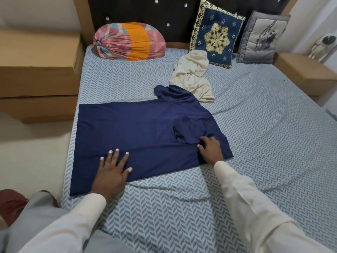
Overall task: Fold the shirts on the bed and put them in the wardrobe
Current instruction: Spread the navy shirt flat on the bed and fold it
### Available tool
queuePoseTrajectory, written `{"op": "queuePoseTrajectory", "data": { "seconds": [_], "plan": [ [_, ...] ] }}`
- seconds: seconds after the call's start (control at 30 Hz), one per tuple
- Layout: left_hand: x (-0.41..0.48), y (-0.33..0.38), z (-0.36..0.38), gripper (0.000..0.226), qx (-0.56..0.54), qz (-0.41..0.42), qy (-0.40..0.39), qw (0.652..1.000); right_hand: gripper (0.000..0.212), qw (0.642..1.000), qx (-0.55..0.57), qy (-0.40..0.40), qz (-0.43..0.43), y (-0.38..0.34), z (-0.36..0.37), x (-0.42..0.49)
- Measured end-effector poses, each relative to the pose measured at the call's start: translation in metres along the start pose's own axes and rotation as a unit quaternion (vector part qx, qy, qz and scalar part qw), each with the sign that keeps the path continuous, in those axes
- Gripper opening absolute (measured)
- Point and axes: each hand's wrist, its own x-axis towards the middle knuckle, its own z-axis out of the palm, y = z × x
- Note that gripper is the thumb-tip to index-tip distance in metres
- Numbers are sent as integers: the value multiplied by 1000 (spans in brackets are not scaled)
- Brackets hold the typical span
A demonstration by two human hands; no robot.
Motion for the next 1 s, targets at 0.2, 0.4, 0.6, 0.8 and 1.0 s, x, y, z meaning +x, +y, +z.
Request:
{"op": "queuePoseTrajectory", "data": {
  "seconds": [0.2,0.4,0.6,0.8,1.0],
  "plan": [
    [-7,-7,7,80,9,-92,-13,996,31,999,46,19,19,-20,-14,5],
    [-14,-10,4,80,-4,-125,-9,992,31,987,27,-74,-137,-71,13,-7],
    [15,-18,-11,61,55,-110,66,990,29,998,18,2,-66,-112,10,41],
    [86,-63,-36,27,55,-88,62,993,31,987,-55,-76,-132,-164,24,120],
    [169,-122,-71,33,24,-103,-21,994,56,978,-110,-139,-107,-208,25,192]
  ]
}}
